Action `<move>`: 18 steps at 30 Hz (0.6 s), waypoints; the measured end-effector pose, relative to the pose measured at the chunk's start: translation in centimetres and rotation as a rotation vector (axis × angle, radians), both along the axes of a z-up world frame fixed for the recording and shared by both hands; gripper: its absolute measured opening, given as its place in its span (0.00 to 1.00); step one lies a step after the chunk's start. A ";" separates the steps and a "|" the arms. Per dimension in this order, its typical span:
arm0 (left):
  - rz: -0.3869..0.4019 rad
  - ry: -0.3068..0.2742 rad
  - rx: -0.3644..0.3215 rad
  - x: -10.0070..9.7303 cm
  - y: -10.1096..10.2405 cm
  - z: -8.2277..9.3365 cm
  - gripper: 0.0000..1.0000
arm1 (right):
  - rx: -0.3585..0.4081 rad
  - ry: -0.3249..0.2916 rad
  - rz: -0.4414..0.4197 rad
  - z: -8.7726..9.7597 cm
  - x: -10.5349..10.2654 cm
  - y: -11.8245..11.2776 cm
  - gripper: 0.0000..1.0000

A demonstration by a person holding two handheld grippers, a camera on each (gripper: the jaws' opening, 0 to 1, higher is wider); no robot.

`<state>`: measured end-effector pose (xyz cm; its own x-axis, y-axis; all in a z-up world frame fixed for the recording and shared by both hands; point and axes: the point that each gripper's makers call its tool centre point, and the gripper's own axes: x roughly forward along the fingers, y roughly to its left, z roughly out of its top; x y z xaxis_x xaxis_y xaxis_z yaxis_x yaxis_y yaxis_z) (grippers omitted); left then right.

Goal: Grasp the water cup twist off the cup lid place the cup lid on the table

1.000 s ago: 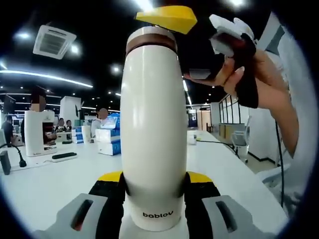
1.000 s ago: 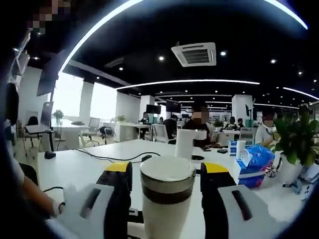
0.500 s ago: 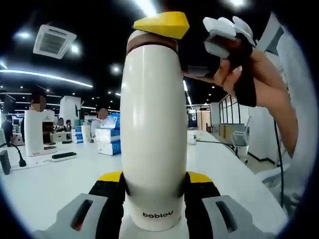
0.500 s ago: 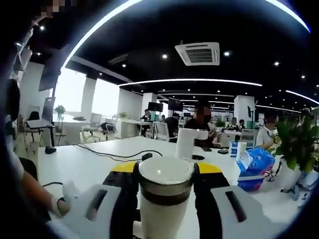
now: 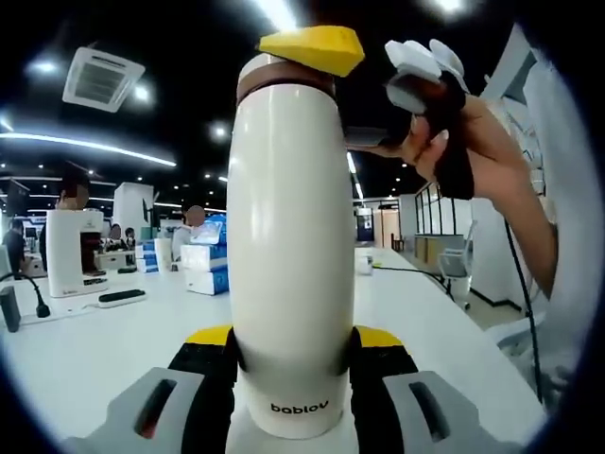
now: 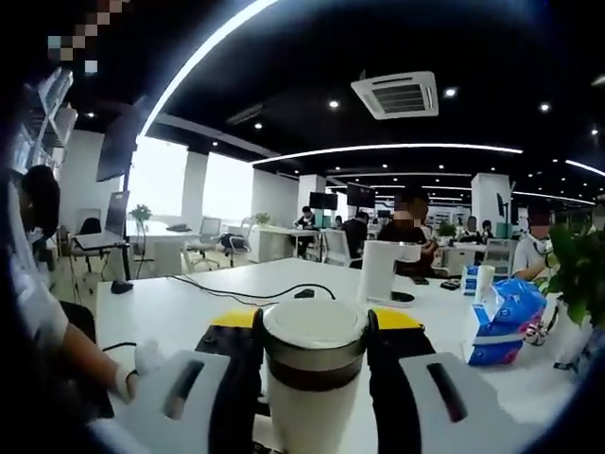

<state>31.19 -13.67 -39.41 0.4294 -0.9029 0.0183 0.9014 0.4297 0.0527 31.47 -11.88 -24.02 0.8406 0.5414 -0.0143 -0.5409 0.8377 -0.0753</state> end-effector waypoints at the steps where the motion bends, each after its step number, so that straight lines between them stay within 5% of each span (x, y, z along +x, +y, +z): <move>1: 0.001 0.000 0.000 0.0 0.0 0.0 0.48 | -0.005 0.006 0.011 0.0 0.0 0.1 0.45; 18: 0.004 0.002 -0.001 0.0 0.1 0.0 0.48 | -0.058 0.073 0.284 -0.3 -0.1 1.0 0.45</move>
